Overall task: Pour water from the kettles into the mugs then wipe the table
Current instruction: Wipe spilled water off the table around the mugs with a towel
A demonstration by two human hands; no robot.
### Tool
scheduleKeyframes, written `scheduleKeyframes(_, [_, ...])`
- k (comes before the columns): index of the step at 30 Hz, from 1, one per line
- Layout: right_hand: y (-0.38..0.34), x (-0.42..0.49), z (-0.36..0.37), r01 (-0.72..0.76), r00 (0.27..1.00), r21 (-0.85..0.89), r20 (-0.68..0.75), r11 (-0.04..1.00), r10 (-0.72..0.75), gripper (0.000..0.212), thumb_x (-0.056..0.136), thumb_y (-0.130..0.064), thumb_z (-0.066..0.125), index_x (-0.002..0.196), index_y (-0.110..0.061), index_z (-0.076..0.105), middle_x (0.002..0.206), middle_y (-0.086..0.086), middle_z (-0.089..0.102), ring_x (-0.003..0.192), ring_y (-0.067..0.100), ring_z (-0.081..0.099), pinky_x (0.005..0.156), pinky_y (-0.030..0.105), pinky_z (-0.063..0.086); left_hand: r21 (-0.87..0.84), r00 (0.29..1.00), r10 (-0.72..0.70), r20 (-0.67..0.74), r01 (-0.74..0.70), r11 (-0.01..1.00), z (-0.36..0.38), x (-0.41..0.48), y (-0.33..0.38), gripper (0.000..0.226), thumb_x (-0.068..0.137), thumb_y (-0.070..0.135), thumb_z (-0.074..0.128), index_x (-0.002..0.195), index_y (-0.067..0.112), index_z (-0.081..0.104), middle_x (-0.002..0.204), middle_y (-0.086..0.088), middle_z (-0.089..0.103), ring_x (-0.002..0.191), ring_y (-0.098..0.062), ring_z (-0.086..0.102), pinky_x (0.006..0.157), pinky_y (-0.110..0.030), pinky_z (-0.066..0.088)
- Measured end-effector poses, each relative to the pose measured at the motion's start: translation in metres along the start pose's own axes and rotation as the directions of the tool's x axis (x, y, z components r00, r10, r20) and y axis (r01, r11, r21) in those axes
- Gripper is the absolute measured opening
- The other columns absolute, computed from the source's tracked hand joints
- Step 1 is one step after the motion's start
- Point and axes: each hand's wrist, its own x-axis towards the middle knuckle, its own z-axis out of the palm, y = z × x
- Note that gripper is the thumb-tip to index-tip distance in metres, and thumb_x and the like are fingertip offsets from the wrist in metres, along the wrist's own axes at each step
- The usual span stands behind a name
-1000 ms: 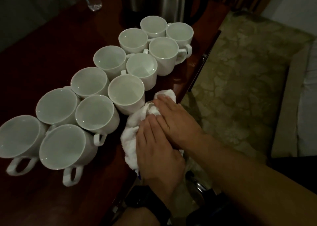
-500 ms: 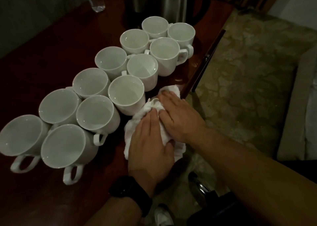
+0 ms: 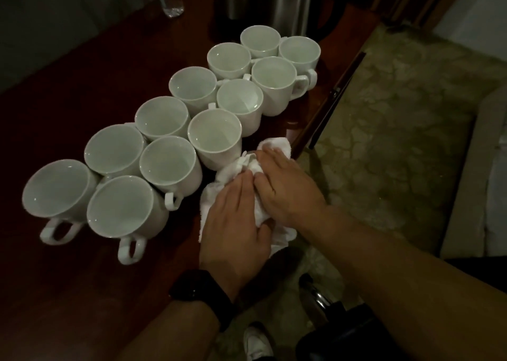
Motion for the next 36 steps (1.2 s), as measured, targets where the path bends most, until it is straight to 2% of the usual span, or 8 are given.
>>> scheduleKeyframes(3, [-0.011, -0.008, 0.008, -0.007, 1.000, 0.030, -0.010, 1.000, 0.007, 0.053, 0.109, -0.022, 0.036, 0.160, -0.010, 0.027, 0.169, 0.009, 0.022, 0.157, 0.026, 0.015, 0.127, 0.044, 0.014, 0.048, 0.999, 0.013, 0.039, -0.015, 0.999, -0.002, -0.011, -0.006, 0.083, 0.089, 0.046, 0.026, 0.160, 0.003, 0.022, 0.167, -0.014, 0.023, 0.156, -0.023, 0.021, 0.129, -0.042, 0.015])
scheduleKeyframes(8, [-0.029, -0.024, 0.024, -0.034, 0.999, 0.053, -0.033, 0.998, 0.036, 0.051, 0.109, -0.021, 0.035, 0.159, -0.010, 0.030, 0.168, 0.009, 0.026, 0.156, 0.026, 0.018, 0.127, 0.043, 0.014, 0.255, 0.996, 0.051, 0.076, -0.069, 0.964, 0.000, -0.030, -0.026, 0.076, 0.101, 0.048, 0.027, 0.164, 0.014, 0.002, 0.173, -0.002, 0.001, 0.159, -0.013, -0.003, 0.119, -0.024, -0.025])
scheduleKeyframes(13, [-0.053, -0.046, 0.039, -0.029, 0.997, 0.057, -0.068, 0.998, 0.033, 0.059, 0.103, -0.031, 0.026, 0.155, -0.008, 0.039, 0.164, 0.012, 0.034, 0.154, 0.027, 0.024, 0.125, 0.047, 0.019, 0.049, 0.997, 0.070, 0.017, -0.071, 0.996, -0.013, -0.057, -0.028, 0.080, 0.089, 0.042, 0.023, 0.159, 0.003, 0.026, 0.167, -0.013, 0.025, 0.156, -0.022, 0.022, 0.129, -0.033, 0.006])
scheduleKeyframes(22, [-0.078, -0.066, 0.058, -0.072, 0.995, 0.028, -0.073, 0.997, 0.074, 0.051, 0.108, -0.018, 0.037, 0.158, -0.010, 0.032, 0.167, 0.009, 0.028, 0.156, 0.026, 0.020, 0.127, 0.042, 0.017, 0.122, 0.993, 0.114, 0.018, -0.115, 0.986, -0.019, -0.092, -0.050, 0.076, 0.101, 0.043, 0.037, 0.164, 0.013, 0.008, 0.172, -0.003, 0.003, 0.159, -0.014, 0.002, 0.117, -0.022, -0.028])
scheduleKeyframes(26, [-0.087, -0.076, 0.071, -0.063, 0.992, 0.037, -0.107, 0.997, 0.066, 0.051, 0.108, -0.018, 0.038, 0.158, -0.010, 0.034, 0.166, 0.010, 0.030, 0.155, 0.028, 0.023, 0.126, 0.043, 0.019, -0.027, 0.996, 0.088, 0.001, -0.088, 0.996, -0.028, -0.109, -0.055, 0.074, 0.094, 0.040, 0.034, 0.159, 0.004, 0.027, 0.167, -0.012, 0.025, 0.156, -0.022, 0.024, 0.127, -0.026, -0.003])
scheduleKeyframes(30, [-0.094, -0.085, 0.080, -0.019, 0.988, -0.065, -0.153, 0.998, 0.009, 0.049, 0.107, -0.015, 0.041, 0.155, -0.008, 0.039, 0.163, 0.012, 0.035, 0.153, 0.030, 0.029, 0.123, 0.041, 0.022, -0.061, 0.994, 0.109, -0.031, -0.111, 0.992, -0.039, -0.125, -0.060, 0.072, 0.085, 0.032, 0.046, 0.147, -0.004, 0.045, 0.150, -0.022, 0.051, 0.141, -0.034, 0.050, 0.120, -0.051, 0.026])
scheduleKeyframes(33, [-0.102, -0.094, 0.087, 0.073, 0.985, -0.165, -0.142, 0.984, -0.097, 0.039, 0.092, 0.001, 0.057, 0.129, 0.011, 0.061, 0.139, 0.033, 0.057, 0.130, 0.051, 0.055, 0.101, 0.065, 0.049, -0.100, 0.994, 0.107, -0.022, -0.109, 0.989, -0.045, -0.132, -0.070, 0.074, 0.088, 0.024, 0.060, 0.153, -0.001, 0.036, 0.159, -0.018, 0.040, 0.148, -0.026, 0.036, 0.127, -0.025, 0.005])
scheduleKeyframes(36, [-0.108, -0.099, 0.094, 0.110, 0.986, -0.266, -0.096, 0.958, -0.139, 0.035, 0.082, -0.002, 0.059, 0.110, 0.018, 0.067, 0.124, 0.041, 0.062, 0.114, 0.060, 0.061, 0.080, 0.074, 0.053, -0.089, 0.987, 0.159, -0.014, -0.160, 0.983, -0.048, -0.136, -0.080, 0.080, 0.095, 0.027, 0.061, 0.161, 0.011, 0.017, 0.169, -0.005, 0.021, 0.150, -0.004, 0.011, 0.118, -0.009, -0.015])
